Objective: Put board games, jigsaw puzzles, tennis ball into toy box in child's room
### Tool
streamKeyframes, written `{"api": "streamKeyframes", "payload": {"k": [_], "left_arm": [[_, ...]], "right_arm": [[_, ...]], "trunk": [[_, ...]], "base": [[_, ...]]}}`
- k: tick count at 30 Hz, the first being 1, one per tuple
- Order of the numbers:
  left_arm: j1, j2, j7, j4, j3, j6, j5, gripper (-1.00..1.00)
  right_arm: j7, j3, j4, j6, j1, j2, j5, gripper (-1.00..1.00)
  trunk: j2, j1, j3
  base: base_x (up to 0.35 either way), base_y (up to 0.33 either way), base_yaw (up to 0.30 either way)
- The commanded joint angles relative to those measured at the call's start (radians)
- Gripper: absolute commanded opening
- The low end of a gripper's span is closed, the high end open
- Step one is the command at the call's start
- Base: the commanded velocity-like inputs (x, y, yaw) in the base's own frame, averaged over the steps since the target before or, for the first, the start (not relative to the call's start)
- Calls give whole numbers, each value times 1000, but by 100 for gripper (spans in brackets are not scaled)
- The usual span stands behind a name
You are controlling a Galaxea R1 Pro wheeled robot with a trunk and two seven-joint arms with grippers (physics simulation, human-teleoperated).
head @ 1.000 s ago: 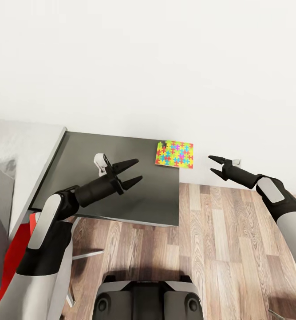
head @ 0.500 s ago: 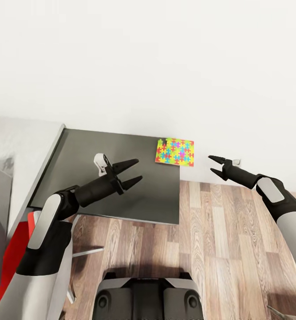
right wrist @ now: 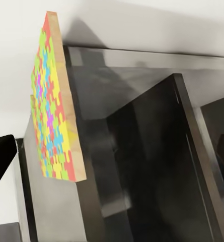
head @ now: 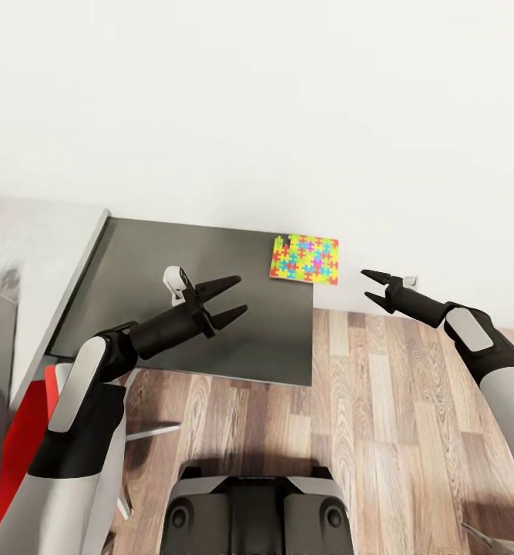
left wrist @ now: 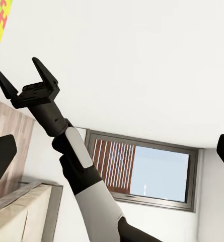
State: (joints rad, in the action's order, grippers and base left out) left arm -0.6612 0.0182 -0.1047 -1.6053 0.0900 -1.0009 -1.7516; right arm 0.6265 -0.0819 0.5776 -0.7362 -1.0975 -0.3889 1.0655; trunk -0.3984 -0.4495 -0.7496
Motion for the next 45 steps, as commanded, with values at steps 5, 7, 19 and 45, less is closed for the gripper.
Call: {"api": "streamKeyframes", "payload": {"k": [5, 7, 19, 45], "left_arm": [[0, 0, -11, -1, 1, -1, -11, 100], [0, 1, -11, -1, 1, -1, -11, 100], [0, 0, -11, -1, 1, -1, -11, 100], [0, 0, -21, -1, 1, -1, -11, 100]], "right_arm": [[3, -5, 0, 0, 0, 0, 4, 100], [3, -5, 1, 1, 0, 0, 4, 100], [4, -5, 5, 2, 1, 3, 3, 100], [4, -6, 11, 4, 1, 2, 3, 100]], "trunk": [[-2, -1, -7], [-2, -1, -8], [-2, -1, -11], [-2, -1, -12]], "base": [[0, 0, 0], [0, 0, 0], [0, 0, 15], [0, 0, 101]]}}
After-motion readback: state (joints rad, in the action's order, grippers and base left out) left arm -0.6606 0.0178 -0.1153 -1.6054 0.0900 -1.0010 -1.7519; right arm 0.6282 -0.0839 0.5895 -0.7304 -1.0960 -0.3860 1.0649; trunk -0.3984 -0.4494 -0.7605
